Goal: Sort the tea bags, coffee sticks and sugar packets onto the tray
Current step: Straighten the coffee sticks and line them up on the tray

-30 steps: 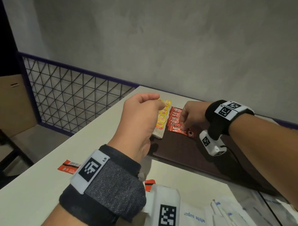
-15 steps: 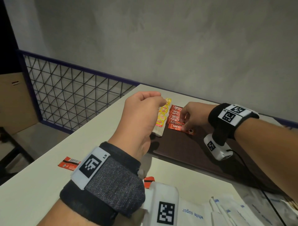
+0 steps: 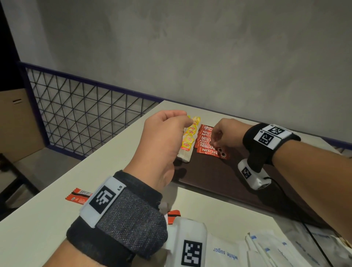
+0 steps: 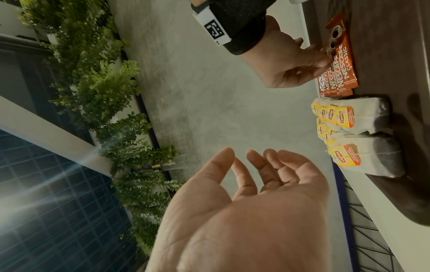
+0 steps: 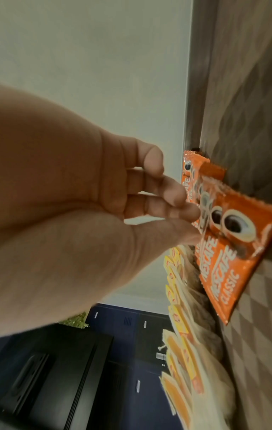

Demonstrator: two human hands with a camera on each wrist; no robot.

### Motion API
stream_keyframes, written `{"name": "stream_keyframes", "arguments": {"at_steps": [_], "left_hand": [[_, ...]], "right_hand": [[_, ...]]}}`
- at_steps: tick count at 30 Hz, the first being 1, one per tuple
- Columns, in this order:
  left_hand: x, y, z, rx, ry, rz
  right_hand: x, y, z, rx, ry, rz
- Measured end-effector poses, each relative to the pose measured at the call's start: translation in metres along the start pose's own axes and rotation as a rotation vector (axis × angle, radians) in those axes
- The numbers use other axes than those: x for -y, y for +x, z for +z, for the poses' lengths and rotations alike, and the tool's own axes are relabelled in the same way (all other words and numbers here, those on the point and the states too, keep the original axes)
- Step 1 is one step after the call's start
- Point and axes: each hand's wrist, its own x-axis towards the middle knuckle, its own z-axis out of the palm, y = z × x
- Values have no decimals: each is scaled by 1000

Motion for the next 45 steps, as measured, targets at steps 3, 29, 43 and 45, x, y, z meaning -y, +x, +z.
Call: {"name": "stream_keyframes", "arguments": {"at_steps": [3,29,43,45], "left_hand": [[-1,0,0,7,2,-13],[1,5,-2,3,1,-13],[-71,-28,-54,218,496,138],[-77,-41,-69,303,923,78]], "right_hand": [[3,1,5,-13,-2,2],[21,-10,3,70,30,-70],[133,-173,-23,291,-127,-404],[148,-176,-9,288,-166,-385]]}}
